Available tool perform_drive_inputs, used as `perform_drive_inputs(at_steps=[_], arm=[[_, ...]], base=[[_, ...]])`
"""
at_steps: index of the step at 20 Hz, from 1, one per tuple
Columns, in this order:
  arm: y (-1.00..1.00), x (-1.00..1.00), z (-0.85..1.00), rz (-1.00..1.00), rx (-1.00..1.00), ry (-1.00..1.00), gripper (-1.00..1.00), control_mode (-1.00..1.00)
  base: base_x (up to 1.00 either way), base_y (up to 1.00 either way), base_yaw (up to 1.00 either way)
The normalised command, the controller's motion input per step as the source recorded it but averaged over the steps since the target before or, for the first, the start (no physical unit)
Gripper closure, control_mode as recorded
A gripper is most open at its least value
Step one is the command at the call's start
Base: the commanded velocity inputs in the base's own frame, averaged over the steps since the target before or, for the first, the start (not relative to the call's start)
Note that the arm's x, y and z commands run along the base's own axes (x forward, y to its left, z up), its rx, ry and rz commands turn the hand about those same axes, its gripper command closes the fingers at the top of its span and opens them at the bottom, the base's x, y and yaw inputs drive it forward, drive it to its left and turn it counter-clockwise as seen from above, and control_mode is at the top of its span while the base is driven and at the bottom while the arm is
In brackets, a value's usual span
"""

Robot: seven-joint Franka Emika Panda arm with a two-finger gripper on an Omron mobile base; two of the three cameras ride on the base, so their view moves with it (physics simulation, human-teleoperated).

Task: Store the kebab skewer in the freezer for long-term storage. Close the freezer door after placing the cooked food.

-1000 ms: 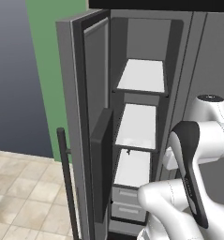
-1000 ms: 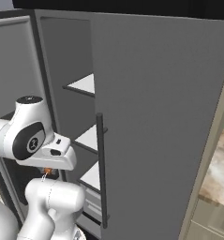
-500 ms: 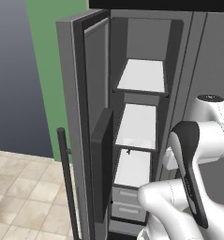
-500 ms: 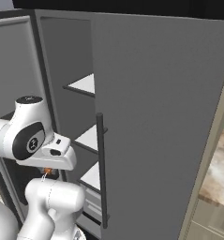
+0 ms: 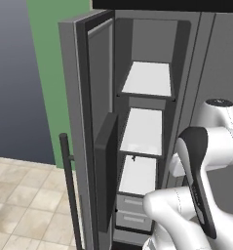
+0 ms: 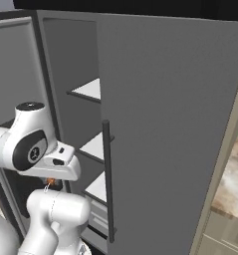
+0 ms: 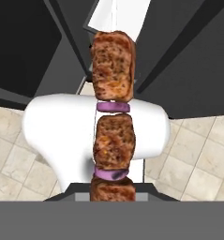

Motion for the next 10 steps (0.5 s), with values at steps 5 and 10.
perform_drive_inputs(at_steps=[5,10], arm=[[0.29,0.10,0.06,-0.10,0.00,-0.21,1.00,-1.00],[0.35,0.16,0.30,-0.12,0.00,-0.25,1.00,-1.00]], base=[[0.00,0.00,0.00],[0.00,0.00,0.00]])
